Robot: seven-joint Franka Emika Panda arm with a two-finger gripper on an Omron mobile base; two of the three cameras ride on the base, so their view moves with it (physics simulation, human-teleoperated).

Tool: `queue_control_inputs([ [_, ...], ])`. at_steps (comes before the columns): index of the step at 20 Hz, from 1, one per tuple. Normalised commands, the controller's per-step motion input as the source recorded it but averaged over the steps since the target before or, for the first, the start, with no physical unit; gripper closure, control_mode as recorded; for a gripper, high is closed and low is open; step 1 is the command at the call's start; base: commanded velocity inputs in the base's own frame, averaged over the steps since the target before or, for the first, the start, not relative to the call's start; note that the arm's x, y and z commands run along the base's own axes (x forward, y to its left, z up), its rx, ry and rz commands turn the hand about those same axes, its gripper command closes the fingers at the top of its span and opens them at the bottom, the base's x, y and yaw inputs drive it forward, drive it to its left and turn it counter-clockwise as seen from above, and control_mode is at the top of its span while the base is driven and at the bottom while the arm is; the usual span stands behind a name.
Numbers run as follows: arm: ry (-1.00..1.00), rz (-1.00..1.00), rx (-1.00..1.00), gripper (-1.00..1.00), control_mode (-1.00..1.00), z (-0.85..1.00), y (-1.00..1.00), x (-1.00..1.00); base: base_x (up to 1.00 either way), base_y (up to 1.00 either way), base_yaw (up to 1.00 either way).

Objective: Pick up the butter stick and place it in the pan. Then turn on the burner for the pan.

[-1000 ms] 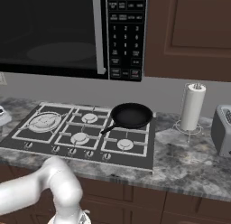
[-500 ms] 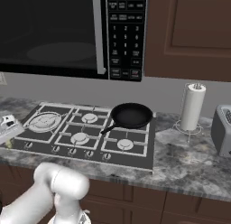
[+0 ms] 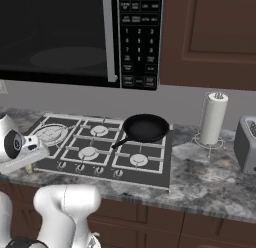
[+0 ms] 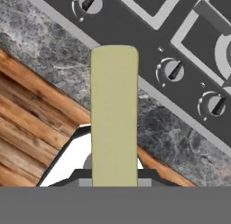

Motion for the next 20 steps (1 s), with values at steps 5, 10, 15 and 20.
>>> queue_control_inputs([
  [5, -0.01, -0.29, 0.02, 1.0, -1.0, 0.12, -1.0, -0.03, 0.0, 0.0, 0.0],
  [10, 0.0, -0.37, 0.01, 1.0, -1.0, 0.15, -1.0, 0.0, 0.0, 0.0, 0.0],
  [15, 0.0, -0.41, 0.01, 1.0, -1.0, 0.13, -1.0, 0.03, 0.0, 0.0, 0.0],
  [20, 0.0, -0.41, 0.04, 1.0, -1.0, 0.14, -1.0, 0.15, 0.0, 0.0, 0.0],
])
